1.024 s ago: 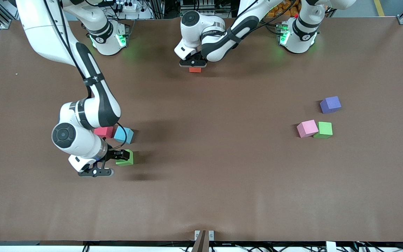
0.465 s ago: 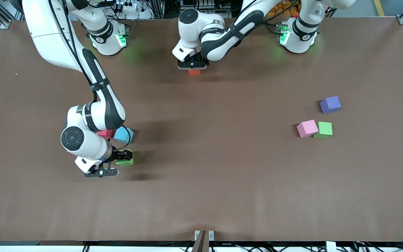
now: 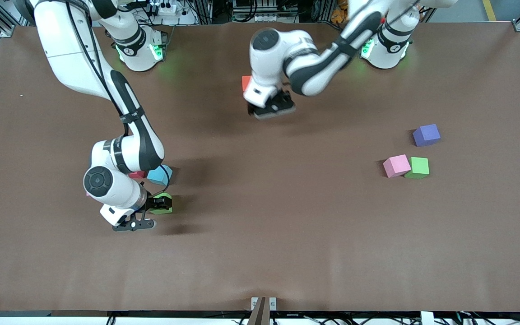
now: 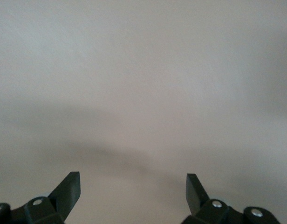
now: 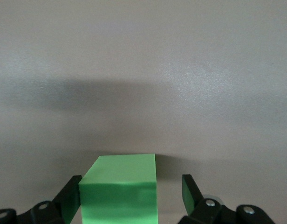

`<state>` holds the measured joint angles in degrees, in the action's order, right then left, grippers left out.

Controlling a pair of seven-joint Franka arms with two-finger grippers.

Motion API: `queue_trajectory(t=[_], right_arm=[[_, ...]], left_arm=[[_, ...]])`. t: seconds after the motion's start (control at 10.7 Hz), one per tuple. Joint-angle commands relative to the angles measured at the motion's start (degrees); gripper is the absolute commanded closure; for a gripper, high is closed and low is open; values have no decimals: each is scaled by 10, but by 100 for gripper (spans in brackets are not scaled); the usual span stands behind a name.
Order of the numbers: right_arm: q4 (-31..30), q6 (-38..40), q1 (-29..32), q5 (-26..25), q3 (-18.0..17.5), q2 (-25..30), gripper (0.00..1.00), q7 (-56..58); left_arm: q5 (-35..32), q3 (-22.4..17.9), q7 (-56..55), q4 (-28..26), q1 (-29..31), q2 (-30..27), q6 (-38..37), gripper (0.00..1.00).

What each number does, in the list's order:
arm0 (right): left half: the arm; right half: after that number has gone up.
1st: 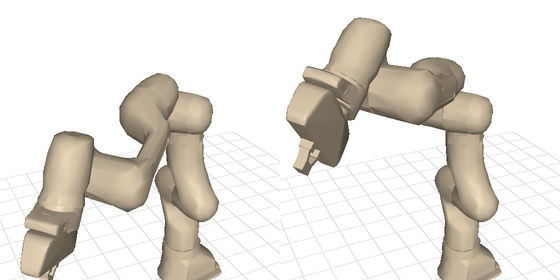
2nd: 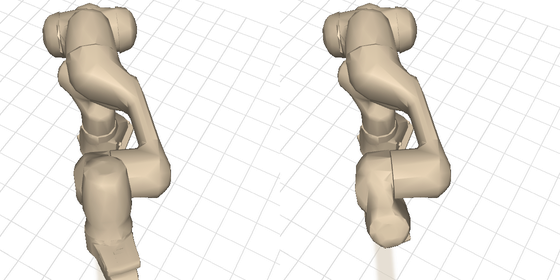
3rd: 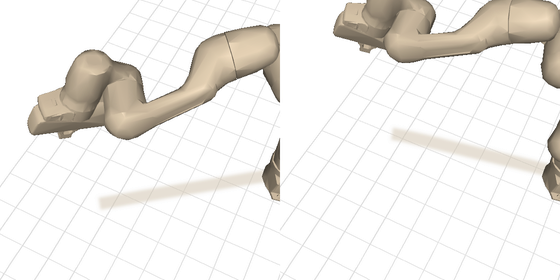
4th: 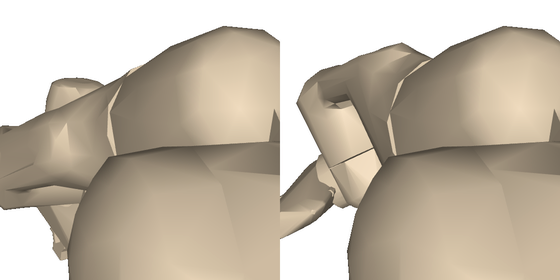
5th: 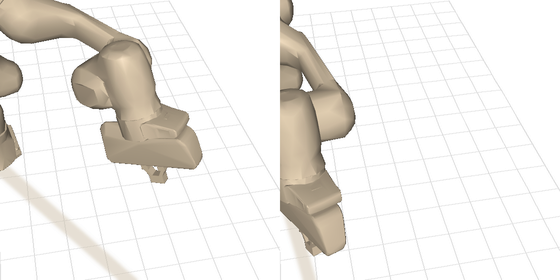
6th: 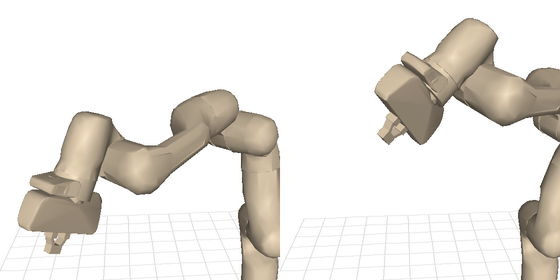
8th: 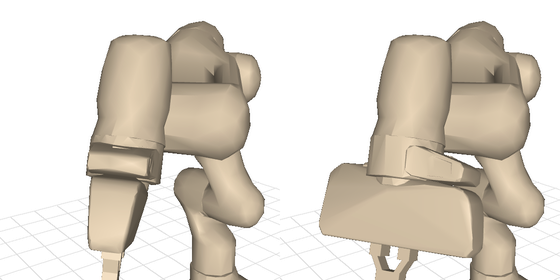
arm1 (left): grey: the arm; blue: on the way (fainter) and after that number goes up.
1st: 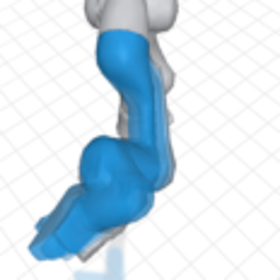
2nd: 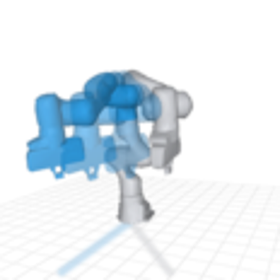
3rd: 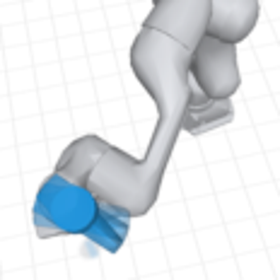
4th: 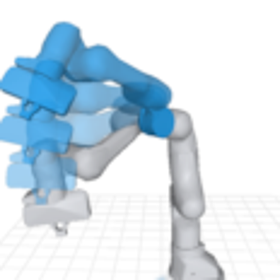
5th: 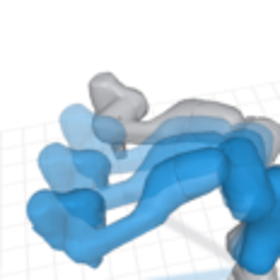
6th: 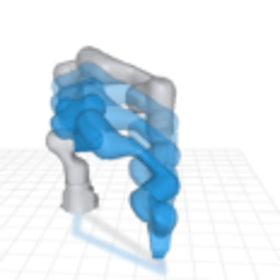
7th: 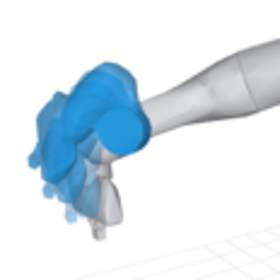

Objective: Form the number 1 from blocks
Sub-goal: 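Lower the orange cube onto the table and open the left gripper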

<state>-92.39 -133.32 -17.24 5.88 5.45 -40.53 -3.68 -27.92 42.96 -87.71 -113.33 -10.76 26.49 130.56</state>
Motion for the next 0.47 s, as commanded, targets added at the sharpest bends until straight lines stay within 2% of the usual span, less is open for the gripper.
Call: queue_trajectory(t=[0.0, 0.37], right_arm=[[12, -4, -6, 6, 7, -14, 7, 10], [8, -3, -7, 26, 7, -18, 11, -5]], left_arm=[[0, 29, 43, -19, 114, -8, -5, 0], [1, 29, 69, -19, 268, -9, -6, 0]])
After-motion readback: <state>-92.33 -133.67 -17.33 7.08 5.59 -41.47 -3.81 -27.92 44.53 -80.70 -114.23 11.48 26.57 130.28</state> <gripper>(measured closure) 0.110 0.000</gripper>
